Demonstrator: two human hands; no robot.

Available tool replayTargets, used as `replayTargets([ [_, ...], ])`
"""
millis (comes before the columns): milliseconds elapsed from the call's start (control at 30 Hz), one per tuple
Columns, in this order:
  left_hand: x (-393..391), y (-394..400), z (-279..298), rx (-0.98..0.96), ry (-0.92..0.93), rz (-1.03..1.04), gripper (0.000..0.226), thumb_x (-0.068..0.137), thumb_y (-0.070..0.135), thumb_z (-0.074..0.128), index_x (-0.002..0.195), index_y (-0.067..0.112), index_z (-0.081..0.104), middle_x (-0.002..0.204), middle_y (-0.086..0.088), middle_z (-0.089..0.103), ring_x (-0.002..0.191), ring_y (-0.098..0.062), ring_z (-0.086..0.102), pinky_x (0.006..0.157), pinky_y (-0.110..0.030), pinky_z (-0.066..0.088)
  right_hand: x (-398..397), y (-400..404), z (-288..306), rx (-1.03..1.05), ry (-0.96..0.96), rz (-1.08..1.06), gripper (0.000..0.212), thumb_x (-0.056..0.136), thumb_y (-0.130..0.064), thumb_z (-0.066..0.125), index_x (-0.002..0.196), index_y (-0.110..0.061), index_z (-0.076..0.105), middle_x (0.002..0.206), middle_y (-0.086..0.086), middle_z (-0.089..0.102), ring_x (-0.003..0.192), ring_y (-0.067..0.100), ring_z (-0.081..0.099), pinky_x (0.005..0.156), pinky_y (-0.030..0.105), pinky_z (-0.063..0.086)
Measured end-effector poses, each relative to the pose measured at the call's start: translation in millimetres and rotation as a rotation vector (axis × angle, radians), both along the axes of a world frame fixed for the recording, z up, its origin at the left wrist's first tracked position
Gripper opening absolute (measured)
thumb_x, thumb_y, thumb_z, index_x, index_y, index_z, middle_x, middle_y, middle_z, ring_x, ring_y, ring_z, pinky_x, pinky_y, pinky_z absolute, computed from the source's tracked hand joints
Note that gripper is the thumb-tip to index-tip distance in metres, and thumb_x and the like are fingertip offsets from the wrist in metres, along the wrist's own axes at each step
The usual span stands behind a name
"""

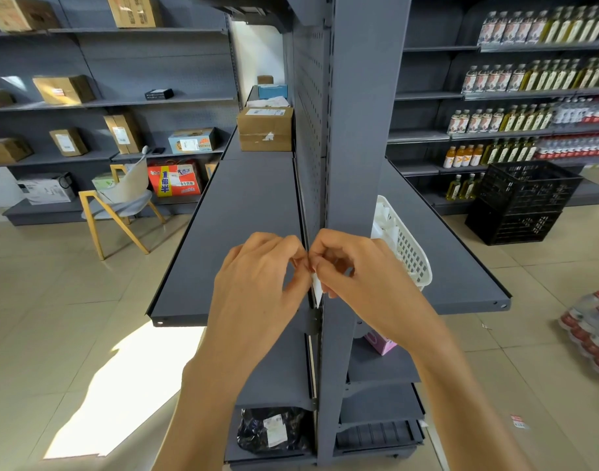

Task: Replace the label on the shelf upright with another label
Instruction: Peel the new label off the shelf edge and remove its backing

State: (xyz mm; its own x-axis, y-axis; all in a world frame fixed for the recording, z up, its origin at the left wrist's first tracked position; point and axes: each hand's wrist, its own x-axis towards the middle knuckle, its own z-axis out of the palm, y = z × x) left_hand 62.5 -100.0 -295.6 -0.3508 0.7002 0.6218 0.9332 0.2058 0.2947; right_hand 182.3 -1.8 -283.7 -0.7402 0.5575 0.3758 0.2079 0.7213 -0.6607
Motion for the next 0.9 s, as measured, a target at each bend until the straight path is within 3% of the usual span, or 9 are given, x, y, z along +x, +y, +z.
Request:
replayTargets([
  [167,1,0,-4,0.056,-0.049,0.05,0.005,0.079,0.021,0.065,0.074,0.021,0.065,0.071,0.016,0.053,0.071,0.001,0.035,0.062,-0.017,0.029,1,-1,0,-0.033,-0.015,0.006,0.018,0.097,-0.022,0.054,0.08,-0.025,0.061,0.06,-0.009,0.064,0.058,0.009,0.065,0.068,0.046,0.057],
  [267,3,-3,-5,0.04,-0.107,0.049,0.007,0.086,0.024,0.058,0.079,0.024,0.062,0.072,0.023,0.045,0.072,0.0,0.039,0.061,-0.009,0.027,2,-1,0,-0.05,-0.049,0.019,0.019,0.099,-0.026,0.053,0.082,-0.027,0.061,0.063,-0.008,0.066,0.057,0.005,0.064,0.07,0.045,0.058],
  [367,3,-5,-5,0.029,-0.245,-0.031,0.012,0.092,0.033,0.042,0.085,0.029,0.051,0.079,0.017,0.057,0.077,-0.007,0.054,0.061,-0.018,0.039,3,-2,-3,-0.057,-0.045,0.014,0.014,0.098,-0.032,0.051,0.086,-0.029,0.058,0.072,-0.005,0.069,0.066,0.013,0.068,0.073,0.047,0.057],
  [467,2,-7,-4,0.075,-0.388,-0.138,0.015,0.096,0.031,0.042,0.084,0.028,0.05,0.083,0.013,0.063,0.087,-0.009,0.063,0.074,-0.036,0.052,3,-5,-5,-0.022,-0.099,0.073,0.008,0.093,-0.041,0.054,0.095,-0.033,0.051,0.088,-0.012,0.068,0.08,0.011,0.068,0.074,0.043,0.057],
  [567,2,-6,-2,0.106,-0.469,-0.174,0.015,0.092,0.031,0.045,0.08,0.027,0.054,0.081,0.013,0.064,0.09,-0.009,0.063,0.081,-0.036,0.052,1,-8,-7,0.081,-0.112,0.078,0.013,0.092,-0.043,0.056,0.097,-0.033,0.048,0.09,-0.018,0.063,0.083,0.005,0.066,0.07,0.038,0.057],
  [667,2,-5,-1,0.141,-0.464,-0.206,0.013,0.091,0.031,0.048,0.081,0.03,0.056,0.084,0.015,0.064,0.095,-0.01,0.061,0.087,-0.026,0.048,-2,-6,-7,0.091,-0.073,0.038,0.016,0.101,-0.039,0.048,0.092,-0.027,0.052,0.081,-0.01,0.066,0.07,0.01,0.062,0.066,0.04,0.057],
  [767,-1,-5,-4,0.183,-0.482,-0.196,0.008,0.089,0.026,0.054,0.096,0.029,0.055,0.1,0.013,0.06,0.103,-0.006,0.057,0.087,-0.014,0.043,-1,-1,-9,0.069,-0.059,0.017,0.017,0.102,-0.032,0.05,0.091,-0.022,0.057,0.076,-0.003,0.068,0.068,0.021,0.063,0.068,0.048,0.056],
  [833,-4,-7,-7,0.215,-0.57,-0.209,0.023,0.086,0.025,0.057,0.108,0.03,0.052,0.11,0.014,0.058,0.108,-0.005,0.056,0.088,-0.017,0.045,1,1,-10,0.012,-0.058,0.038,0.016,0.1,-0.03,0.053,0.089,-0.021,0.06,0.08,0.0,0.072,0.074,0.024,0.067,0.071,0.05,0.056],
  [900,-5,-11,-7,0.211,-0.708,-0.249,0.024,0.086,0.028,0.06,0.109,0.034,0.053,0.105,0.017,0.063,0.103,-0.007,0.062,0.083,-0.025,0.053,2,2,-11,-0.066,-0.039,0.077,0.015,0.099,-0.03,0.056,0.092,-0.02,0.064,0.085,0.001,0.075,0.08,0.027,0.069,0.075,0.05,0.056],
])
